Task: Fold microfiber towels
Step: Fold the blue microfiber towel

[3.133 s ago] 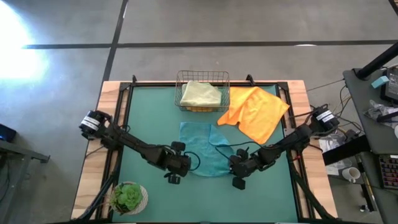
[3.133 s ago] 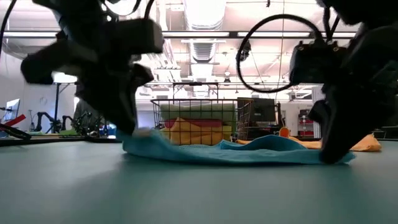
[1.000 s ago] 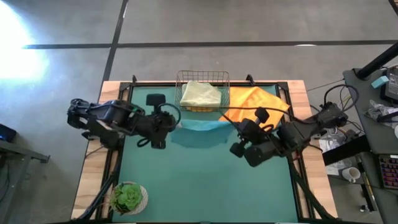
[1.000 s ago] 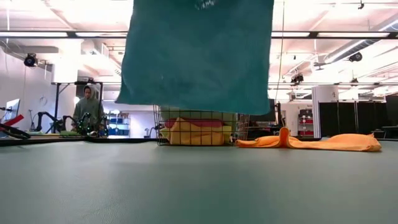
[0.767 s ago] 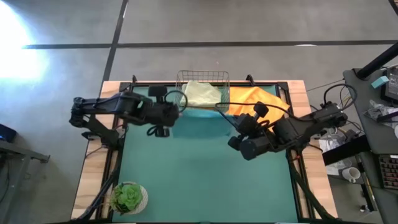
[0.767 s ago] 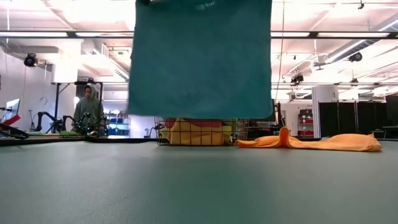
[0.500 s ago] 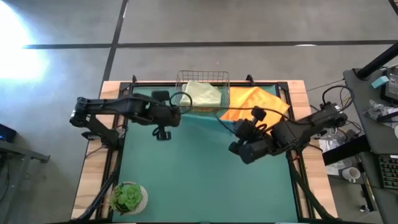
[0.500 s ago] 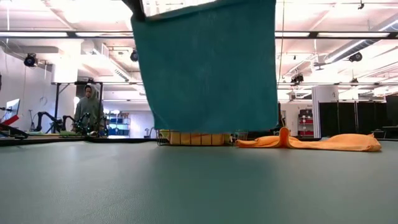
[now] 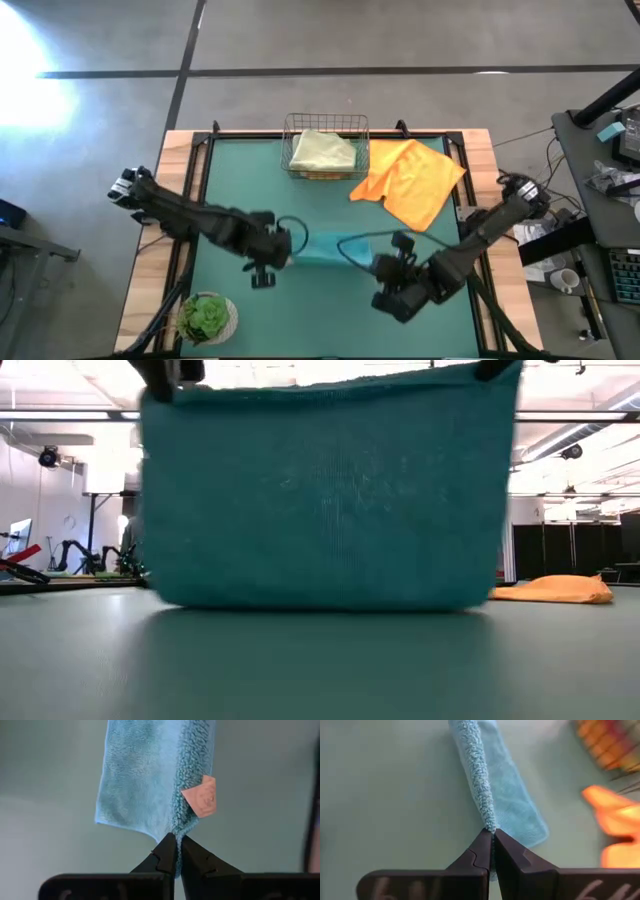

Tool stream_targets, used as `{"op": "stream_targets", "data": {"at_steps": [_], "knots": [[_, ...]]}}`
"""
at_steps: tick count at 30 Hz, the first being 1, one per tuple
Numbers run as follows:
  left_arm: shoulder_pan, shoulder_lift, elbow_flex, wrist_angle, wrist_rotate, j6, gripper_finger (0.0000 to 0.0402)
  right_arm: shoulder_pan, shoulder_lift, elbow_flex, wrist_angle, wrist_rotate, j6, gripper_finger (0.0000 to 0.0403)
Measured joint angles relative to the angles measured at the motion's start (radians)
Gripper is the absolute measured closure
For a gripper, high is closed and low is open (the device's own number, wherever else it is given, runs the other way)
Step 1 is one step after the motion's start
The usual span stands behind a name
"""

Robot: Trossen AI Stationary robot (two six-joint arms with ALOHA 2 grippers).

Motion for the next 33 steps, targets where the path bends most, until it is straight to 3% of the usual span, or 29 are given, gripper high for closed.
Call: {"op": "stream_targets", "data": {"at_steps": [10, 16, 27, 33], "knots": [[-0.116, 0.0, -0.132, 0.282, 0.035, -0.286, 0.0401, 0.077, 0.122, -0.029, 0.086, -0.09, 0.077, 0.0394], [-0.127, 0.002, -0.22, 0.317, 0.04, -0.395, 0.0401, 0.049, 0.147, -0.072, 0.092, -0.086, 0.075, 0.0394], [-0.121, 0.002, -0.324, 0.334, 0.046, -0.426, 0.0401, -0.063, 0.159, -0.171, 0.307, -0.096, 0.005, 0.0394], [-0.075, 0.002, -0.371, 0.335, 0.009, -0.425, 0.0401, -0.125, 0.18, -0.201, 0.325, -0.132, -0.009, 0.0394]]}}
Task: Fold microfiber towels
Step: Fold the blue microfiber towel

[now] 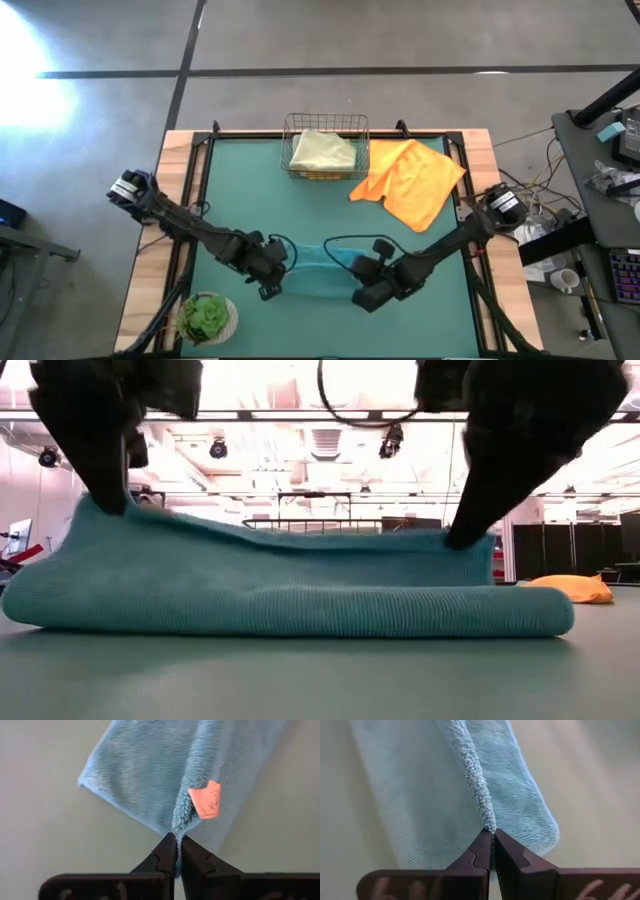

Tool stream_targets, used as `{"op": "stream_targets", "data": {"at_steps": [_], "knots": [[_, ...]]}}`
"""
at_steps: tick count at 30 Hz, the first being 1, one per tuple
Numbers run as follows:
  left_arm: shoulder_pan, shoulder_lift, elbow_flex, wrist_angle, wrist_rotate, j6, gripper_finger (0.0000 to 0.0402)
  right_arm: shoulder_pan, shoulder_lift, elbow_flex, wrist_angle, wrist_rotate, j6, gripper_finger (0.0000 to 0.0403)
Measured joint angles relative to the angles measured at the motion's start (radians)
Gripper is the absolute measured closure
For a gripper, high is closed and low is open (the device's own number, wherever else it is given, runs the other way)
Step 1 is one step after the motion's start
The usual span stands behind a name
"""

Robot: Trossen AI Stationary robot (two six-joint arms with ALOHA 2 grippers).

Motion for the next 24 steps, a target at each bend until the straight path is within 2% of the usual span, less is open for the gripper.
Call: {"op": "stream_targets", "data": {"at_steps": [12, 21, 24], "knots": [[0.08, 0.0, -0.051, 0.082, -0.007, 0.119, 0.0402, -0.052, 0.002, -0.037, -0.022, -0.1, 0.119, 0.0394], [0.119, 0.0, -0.081, 0.093, -0.016, 0.148, 0.0402, -0.077, 0.001, -0.027, -0.086, -0.104, 0.142, 0.0394], [0.125, 0.0, -0.081, 0.096, -0.018, 0.199, 0.0401, -0.088, 0.001, -0.029, -0.09, -0.106, 0.137, 0.0394]]}}
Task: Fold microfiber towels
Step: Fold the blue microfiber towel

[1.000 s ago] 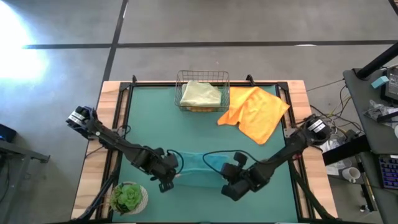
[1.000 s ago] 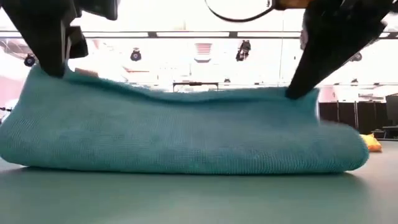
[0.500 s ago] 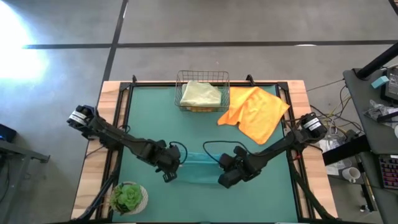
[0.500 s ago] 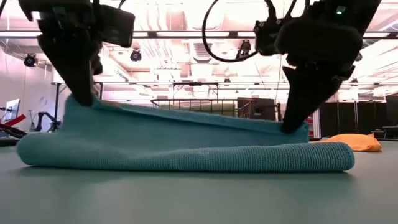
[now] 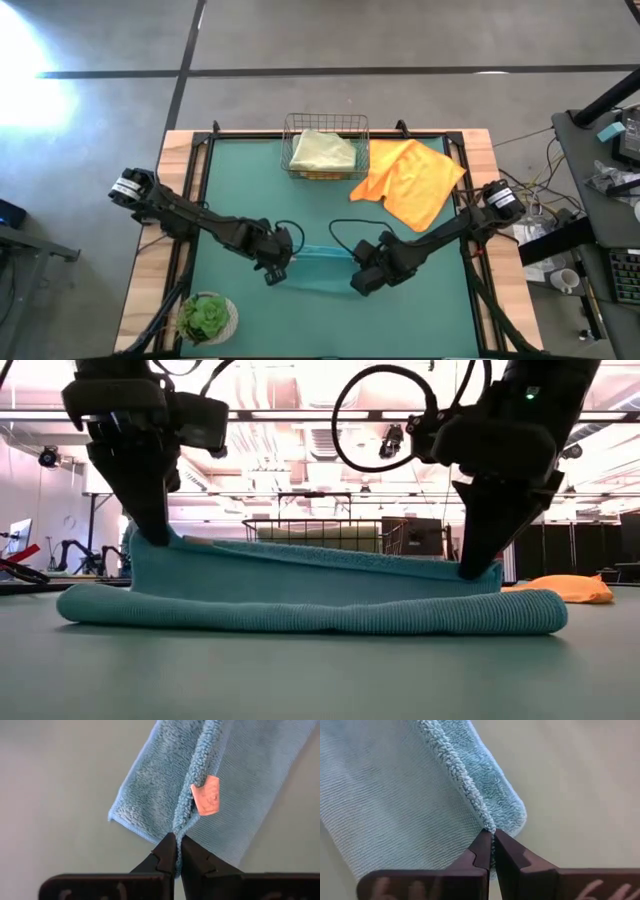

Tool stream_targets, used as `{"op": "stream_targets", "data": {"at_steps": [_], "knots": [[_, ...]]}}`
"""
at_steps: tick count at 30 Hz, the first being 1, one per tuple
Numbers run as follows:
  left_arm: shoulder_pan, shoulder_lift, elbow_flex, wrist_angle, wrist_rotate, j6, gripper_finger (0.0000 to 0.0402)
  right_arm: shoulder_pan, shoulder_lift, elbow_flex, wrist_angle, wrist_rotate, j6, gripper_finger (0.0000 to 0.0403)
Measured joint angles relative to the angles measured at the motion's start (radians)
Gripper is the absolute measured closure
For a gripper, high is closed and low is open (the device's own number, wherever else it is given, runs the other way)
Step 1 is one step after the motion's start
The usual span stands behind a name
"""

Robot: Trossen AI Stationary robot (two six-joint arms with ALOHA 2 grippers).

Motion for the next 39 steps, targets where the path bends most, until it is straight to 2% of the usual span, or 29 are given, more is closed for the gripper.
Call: {"op": "stream_targets", "data": {"at_steps": [4, 10, 16, 21, 25, 28, 31, 35, 39], "knots": [[0.009, 0.0, 0.0, -0.002, 0.0, 0.02, 0.0389, -0.008, 0.0, 0.0, -0.002, -0.022, 0.013, 0.0388], [0.021, 0.0, 0.0, -0.004, 0.001, 0.023, 0.0333, -0.012, 0.0, 0.0, -0.004, -0.051, 0.029, 0.0346], [0.036, 0.0, 0.0, -0.007, 0.001, 0.022, 0.0267, -0.016, -0.008, 0.0, -0.026, 0.001, 0.052, 0.0301], [0.038, 0.0, 0.021, -0.036, 0.018, 0.022, 0.0238, -0.023, -0.058, 0.002, -0.078, 0.021, 0.034, 0.0289], [0.029, -0.002, 0.032, -0.017, 0.031, 0.022, 0.0235, -0.022, -0.118, -0.001, -0.088, 0.028, -0.048, 0.0293], [0.009, -0.003, 0.026, 0.063, 0.051, 0.043, 0.0235, -0.022, -0.158, -0.016, -0.027, 0.007, -0.152, 0.0301], [-0.006, 0.003, 0.002, 0.174, 0.08, 0.09, 0.024, -0.032, -0.169, -0.063, 0.094, -0.073, -0.231, 0.0314], [-0.004, 0.021, -0.015, 0.209, 0.077, 0.091, 0.0256, -0.047, -0.165, -0.142, 0.276, -0.2, -0.262, 0.0343], [-0.004, 0.037, -0.041, 0.236, 0.076, 0.092, 0.0276, -0.05, -0.165, -0.194, 0.351, -0.216, -0.263, 0.0379]]}}
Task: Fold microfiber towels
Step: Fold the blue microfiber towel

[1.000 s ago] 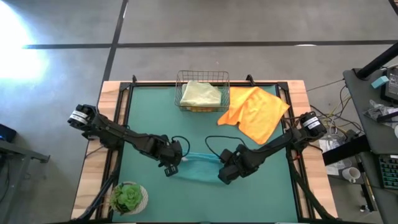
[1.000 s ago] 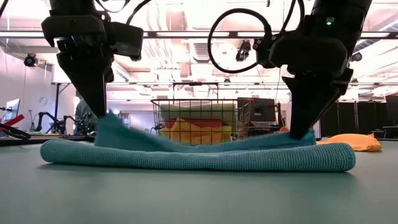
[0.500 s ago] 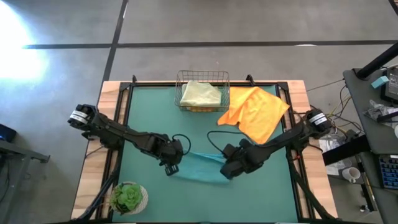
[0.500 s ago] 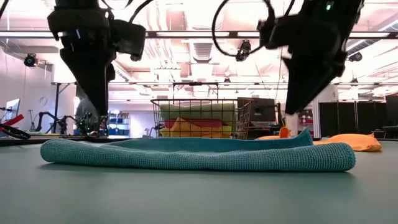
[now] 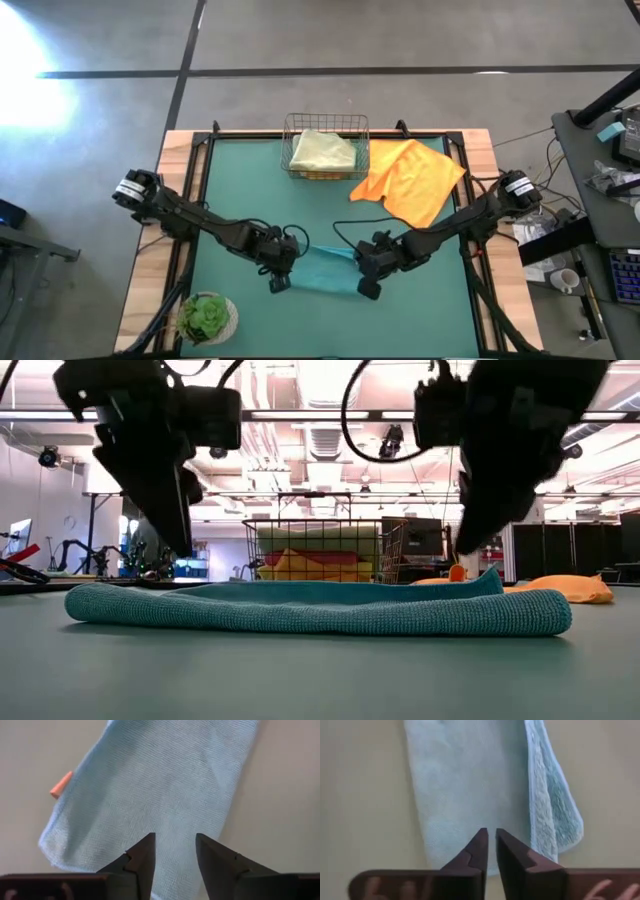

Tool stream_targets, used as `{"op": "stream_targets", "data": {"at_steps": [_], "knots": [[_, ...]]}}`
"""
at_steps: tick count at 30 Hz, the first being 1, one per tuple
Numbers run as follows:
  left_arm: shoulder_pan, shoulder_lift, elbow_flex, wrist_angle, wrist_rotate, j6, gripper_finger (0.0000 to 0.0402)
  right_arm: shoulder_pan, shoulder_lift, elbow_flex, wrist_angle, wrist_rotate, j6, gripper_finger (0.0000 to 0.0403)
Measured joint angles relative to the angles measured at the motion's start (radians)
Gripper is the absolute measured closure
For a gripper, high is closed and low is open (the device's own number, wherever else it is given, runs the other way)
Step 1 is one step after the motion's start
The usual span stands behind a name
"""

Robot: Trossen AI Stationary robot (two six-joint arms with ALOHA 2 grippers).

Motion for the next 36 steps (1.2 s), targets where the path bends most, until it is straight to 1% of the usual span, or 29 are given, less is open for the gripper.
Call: {"op": "stream_targets", "data": {"at_steps": [3, 11, 14, 17, 20, 25, 28, 34, 36], "knots": [[0.0, 0.009, -0.035, 0.037, 0.001, 0.0, 0.0292, -0.01, 0.0, -0.027, 0.001, -0.002, 0.001, 0.0392], [0.003, 0.015, -0.09, 0.066, 0.001, 0.001, 0.0329, -0.053, 0.0, -0.072, 0.001, -0.02, 0.005, 0.0394], [0.007, 0.016, -0.118, 0.082, 0.001, 0.003, 0.034, -0.079, 0.001, -0.079, 0.0, -0.002, 0.007, 0.0394], [0.014, 0.016, -0.14, 0.109, 0.001, 0.003, 0.0348, -0.107, 0.001, -0.082, -0.001, 0.036, 0.033, 0.0394], [0.024, 0.016, -0.166, 0.142, 0.001, 0.003, 0.035, -0.131, 0.001, -0.078, -0.004, 0.043, 0.058, 0.0394], [0.045, 0.015, -0.185, 0.162, 0.001, 0.027, 0.035, -0.122, -0.027, -0.046, -0.02, 0.044, 0.053, 0.0394], [0.063, 0.015, -0.186, 0.159, -0.04, 0.082, 0.035, -0.118, -0.046, -0.029, -0.053, 0.054, 0.049, 0.0394], [0.128, 0.015, -0.186, 0.15, -0.16, 0.211, 0.035, -0.118, -0.065, 0.003, -0.091, 0.079, 0.047, 0.0394], [0.162, 0.015, -0.187, 0.145, -0.214, 0.256, 0.035, -0.118, -0.065, 0.008, -0.091, 0.088, 0.045, 0.0394]]}}
